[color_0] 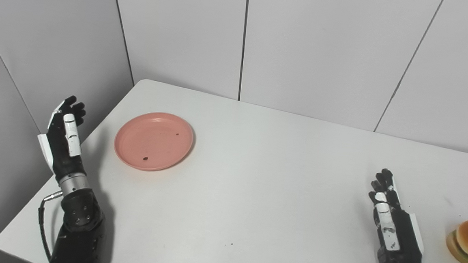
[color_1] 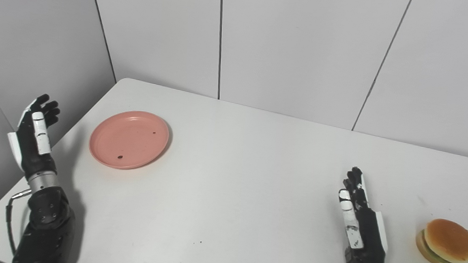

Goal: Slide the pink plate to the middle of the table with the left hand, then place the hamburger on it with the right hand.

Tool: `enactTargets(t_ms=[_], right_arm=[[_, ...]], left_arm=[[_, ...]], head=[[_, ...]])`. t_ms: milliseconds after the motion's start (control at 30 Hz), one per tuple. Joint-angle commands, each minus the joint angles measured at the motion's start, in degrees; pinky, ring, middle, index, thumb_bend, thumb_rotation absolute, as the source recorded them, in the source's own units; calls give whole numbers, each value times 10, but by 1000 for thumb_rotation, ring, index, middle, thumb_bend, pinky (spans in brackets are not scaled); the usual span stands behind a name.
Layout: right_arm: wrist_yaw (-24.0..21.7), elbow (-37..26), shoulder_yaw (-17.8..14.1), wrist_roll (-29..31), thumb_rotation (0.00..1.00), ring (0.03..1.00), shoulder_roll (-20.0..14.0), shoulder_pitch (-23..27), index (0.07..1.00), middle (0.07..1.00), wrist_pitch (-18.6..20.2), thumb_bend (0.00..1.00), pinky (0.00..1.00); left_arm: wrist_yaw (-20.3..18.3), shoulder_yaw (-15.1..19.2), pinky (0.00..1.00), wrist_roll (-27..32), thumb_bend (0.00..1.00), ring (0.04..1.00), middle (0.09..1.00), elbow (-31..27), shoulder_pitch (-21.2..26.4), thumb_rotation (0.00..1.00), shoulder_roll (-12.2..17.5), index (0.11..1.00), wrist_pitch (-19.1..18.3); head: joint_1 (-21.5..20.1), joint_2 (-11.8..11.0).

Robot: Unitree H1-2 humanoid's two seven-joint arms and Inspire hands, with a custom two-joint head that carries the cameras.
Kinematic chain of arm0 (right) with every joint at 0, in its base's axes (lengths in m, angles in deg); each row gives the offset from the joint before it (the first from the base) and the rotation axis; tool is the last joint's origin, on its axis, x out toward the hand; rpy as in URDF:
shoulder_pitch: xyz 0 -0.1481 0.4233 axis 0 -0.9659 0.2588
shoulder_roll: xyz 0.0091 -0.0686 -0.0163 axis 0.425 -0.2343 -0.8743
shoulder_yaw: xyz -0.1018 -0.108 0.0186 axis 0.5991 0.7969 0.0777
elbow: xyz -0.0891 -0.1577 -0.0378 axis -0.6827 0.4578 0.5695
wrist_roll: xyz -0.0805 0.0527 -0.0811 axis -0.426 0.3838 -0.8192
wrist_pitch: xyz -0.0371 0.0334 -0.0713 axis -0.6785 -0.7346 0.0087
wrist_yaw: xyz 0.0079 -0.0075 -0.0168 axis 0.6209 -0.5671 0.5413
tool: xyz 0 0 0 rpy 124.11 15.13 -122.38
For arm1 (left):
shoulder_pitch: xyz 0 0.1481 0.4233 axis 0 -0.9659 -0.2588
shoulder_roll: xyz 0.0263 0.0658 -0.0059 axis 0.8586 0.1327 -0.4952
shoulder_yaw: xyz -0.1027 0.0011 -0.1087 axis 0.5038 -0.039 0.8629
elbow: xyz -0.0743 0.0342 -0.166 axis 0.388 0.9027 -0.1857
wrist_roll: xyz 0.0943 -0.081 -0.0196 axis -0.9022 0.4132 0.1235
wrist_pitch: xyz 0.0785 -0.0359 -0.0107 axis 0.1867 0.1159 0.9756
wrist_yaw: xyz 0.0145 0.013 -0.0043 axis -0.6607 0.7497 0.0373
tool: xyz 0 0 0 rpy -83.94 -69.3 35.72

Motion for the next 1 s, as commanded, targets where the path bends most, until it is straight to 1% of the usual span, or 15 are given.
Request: enactTargets(t_ms=[0, 67, 167, 300, 367, 500, 600, 667, 867, 967], right_arm=[[-2, 16, -3, 4, 825, 1000, -3, -21, 1000, 1000, -4, 548, 1000], [-4, 13, -5, 8, 819, 1000, -2, -23, 1000, 1000, -1, 548, 1000], [-3, 11, -5, 9, 834, 1000, -2, -24, 1000, 1000, 1, 548, 1000], [-1, 9, -5, 7, 850, 1000, -2, -25, 1000, 1000, 1, 530, 1000], [-1, 8, -6, 9, 851, 1000, -1, -24, 1000, 1000, 2, 531, 1000], [3, 4, -6, 4, 856, 1000, -1, -25, 1000, 1000, 11, 521, 1000], [2, 6, -6, 5, 855, 1000, -1, -25, 1000, 1000, 5, 514, 1000], [3, 7, -5, 2, 854, 1000, -1, -24, 1000, 1000, 5, 527, 1000], [3, 2, -4, -3, 858, 1000, -1, -25, 1000, 1000, 5, 520, 1000], [1, 6, -6, 1, 855, 1000, 0, -24, 1000, 1000, 5, 523, 1000]], left_arm=[[-12, -1, 764, 21, 513, 739, 747, 16, 9, 1000, 11, 743, 21], [-37, -2, 774, 54, 517, 750, 754, 18, 11, 1000, 9, 750, 15], [-46, -6, 787, 70, 543, 766, 763, 14, 13, 1000, 4, 755, -6], [-75, -17, 846, 93, 596, 830, 826, 22, 14, 1000, 4, 807, -8], [-89, -20, 856, 104, 604, 841, 834, 24, 15, 1000, 5, 816, -16], [-97, -25, 849, 114, 599, 850, 835, 7, 15, 1000, -2, 814, -51], [-109, -25, 856, 132, 592, 846, 827, 17, 19, 1000, -4, 802, -53], [-116, -26, 879, 140, 578, 854, 829, 14, 18, 1000, -5, 803, -59], [-134, -37, 910, 152, 585, 892, 860, -1, 12, 1000, -6, 830, -89], [-137, -44, 930, 153, 578, 908, 879, -23, 7, 1000, -9, 855, -116]], head=[[-1, 1], [0, 2], [0, 4], [-1, 4], [-1, 5], [0, 5], [0, 5], [-1, 5], [-3, 6], [-4, 6]])
